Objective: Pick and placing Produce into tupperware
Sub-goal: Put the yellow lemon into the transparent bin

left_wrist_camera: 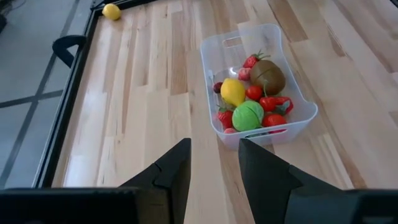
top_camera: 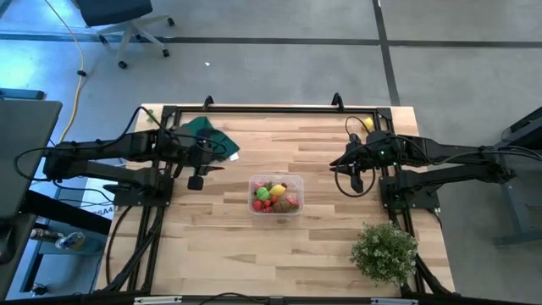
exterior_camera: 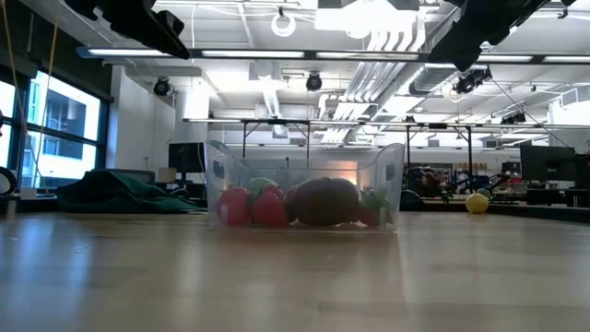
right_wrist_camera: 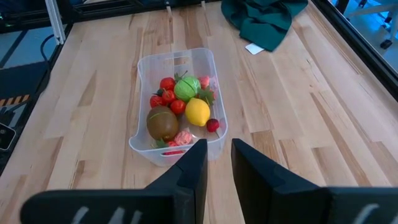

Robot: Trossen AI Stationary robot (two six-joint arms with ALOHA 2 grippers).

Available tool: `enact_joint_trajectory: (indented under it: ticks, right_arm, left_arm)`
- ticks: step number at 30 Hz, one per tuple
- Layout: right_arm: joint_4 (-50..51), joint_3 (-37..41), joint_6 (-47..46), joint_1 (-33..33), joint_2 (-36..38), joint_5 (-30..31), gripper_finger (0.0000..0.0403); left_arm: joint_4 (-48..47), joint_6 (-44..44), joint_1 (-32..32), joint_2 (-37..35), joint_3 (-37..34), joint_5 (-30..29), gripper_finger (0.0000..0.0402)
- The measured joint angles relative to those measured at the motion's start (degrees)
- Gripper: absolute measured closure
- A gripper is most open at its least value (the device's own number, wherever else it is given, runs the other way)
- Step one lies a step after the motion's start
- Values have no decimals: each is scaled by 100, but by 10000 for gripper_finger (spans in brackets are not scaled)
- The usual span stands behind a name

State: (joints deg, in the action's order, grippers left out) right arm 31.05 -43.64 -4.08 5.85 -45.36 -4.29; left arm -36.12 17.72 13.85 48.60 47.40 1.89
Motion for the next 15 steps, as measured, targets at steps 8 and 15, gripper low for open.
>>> enact_joint_trajectory:
  ticks: [8, 15]
  right_arm:
    - [0, -2, 0, 0, 0, 0, 340]
    - [-43, 0, -204, 0, 0, 0, 340]
  left_arm:
    - [0, -2, 0, 0, 0, 0, 279]
    - [0, -2, 0, 0, 0, 0, 279]
